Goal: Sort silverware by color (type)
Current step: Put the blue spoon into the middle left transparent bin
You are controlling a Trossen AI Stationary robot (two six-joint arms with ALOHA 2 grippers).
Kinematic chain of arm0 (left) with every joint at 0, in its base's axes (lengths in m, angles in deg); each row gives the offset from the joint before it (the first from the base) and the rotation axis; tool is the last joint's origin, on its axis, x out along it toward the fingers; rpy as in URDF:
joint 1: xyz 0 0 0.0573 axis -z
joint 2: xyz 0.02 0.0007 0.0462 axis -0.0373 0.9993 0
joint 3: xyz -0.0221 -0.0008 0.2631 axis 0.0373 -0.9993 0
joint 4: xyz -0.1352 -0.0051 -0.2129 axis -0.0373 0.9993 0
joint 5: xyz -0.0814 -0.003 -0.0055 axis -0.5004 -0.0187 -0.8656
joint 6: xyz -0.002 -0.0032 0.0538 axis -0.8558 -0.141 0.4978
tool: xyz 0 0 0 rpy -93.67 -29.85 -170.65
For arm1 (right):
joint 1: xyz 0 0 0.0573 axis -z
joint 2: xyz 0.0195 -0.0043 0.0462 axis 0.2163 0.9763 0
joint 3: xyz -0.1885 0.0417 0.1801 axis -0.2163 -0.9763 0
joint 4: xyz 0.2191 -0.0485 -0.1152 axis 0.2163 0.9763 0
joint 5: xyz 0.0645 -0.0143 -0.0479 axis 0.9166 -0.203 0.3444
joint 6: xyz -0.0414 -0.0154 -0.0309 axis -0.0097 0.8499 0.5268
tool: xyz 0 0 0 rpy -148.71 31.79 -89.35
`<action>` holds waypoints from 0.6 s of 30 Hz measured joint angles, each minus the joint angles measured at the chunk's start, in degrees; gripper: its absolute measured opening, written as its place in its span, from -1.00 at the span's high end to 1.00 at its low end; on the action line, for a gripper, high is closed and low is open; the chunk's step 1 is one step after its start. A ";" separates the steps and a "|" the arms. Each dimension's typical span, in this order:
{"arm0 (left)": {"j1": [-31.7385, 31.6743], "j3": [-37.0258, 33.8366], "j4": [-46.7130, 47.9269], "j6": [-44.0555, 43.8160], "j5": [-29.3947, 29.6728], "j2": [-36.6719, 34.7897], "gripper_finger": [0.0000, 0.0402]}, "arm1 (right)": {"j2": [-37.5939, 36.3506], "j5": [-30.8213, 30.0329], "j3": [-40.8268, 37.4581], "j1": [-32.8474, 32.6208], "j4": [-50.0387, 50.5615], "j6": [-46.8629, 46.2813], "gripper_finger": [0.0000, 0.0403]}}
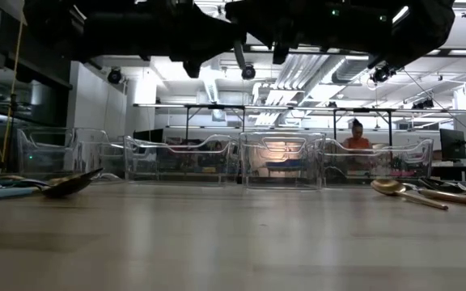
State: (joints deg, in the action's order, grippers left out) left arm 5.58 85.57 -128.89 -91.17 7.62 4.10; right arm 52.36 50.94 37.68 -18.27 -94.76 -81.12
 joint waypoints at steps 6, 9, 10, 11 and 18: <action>-0.86 -0.06 7.68 1.36 3.40 -2.90 0.85 | -1.53 -3.14 -0.93 -0.02 1.72 2.33 0.42; -1.34 -0.07 12.95 1.48 4.20 -6.25 0.85 | -4.76 -8.05 -2.03 -0.02 6.82 3.38 0.32; -1.46 -0.07 14.65 1.82 4.70 -7.46 0.85 | -6.19 -9.90 -2.43 -0.04 9.04 3.50 0.30; -1.54 -0.04 16.44 2.16 5.49 -8.71 0.85 | -7.86 -11.41 -2.84 -0.11 11.72 3.52 0.29; -1.96 -5.43 19.97 3.43 14.48 -18.22 0.85 | -18.26 -17.82 -6.04 -0.72 26.43 1.78 0.26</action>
State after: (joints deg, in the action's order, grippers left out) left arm 3.62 80.13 -108.92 -87.74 22.10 -14.12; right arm 34.10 33.12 31.64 -18.99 -68.33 -79.35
